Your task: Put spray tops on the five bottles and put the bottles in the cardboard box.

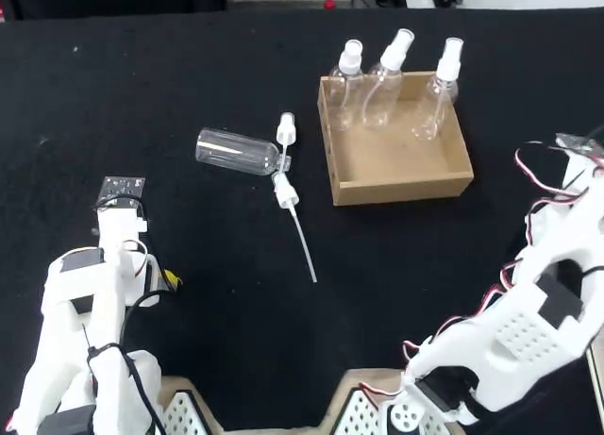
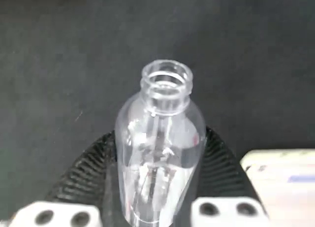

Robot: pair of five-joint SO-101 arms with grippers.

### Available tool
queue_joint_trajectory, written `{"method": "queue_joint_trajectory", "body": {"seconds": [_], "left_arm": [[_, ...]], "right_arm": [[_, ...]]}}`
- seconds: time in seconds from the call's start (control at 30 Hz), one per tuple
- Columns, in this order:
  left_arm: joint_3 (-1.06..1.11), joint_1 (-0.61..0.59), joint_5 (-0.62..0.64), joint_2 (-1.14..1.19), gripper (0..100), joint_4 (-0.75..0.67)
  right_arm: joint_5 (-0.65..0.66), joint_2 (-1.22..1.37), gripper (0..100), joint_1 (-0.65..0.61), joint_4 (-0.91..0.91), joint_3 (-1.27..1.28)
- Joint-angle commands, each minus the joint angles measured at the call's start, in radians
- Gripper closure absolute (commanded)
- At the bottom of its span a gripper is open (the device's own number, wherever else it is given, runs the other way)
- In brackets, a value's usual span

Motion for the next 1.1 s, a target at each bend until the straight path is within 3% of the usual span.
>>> {"method": "queue_joint_trajectory", "body": {"seconds": [0.0, 0.2, 0.4, 0.67, 0.93, 1.07], "left_arm": [[-0.004, -0.013, -0.011, -0.021, 72, -0.011], [-0.004, -0.013, -0.011, -0.021, 72, -0.011], [-0.004, -0.013, -0.011, -0.021, 72, -0.011], [-0.004, -0.013, -0.011, -0.021, 72, -0.011], [-0.004, -0.015, -0.011, -0.021, 72, -0.011], [-0.004, -0.015, -0.011, -0.021, 72, -0.011]], "right_arm": [[0.011, -0.073, 91.0, 0.025, -0.250, 0.114], [-0.040, -0.073, 89.4, -0.041, -0.256, 0.173], [-0.051, -0.077, 73.9, -0.120, -0.146, 0.170], [-0.051, -0.073, 73.3, -0.132, -0.061, 0.067], [-0.051, 0.007, 73.2, -0.163, 0.198, -0.120], [-0.072, 0.097, 73.2, -0.144, 0.222, -0.243]]}}
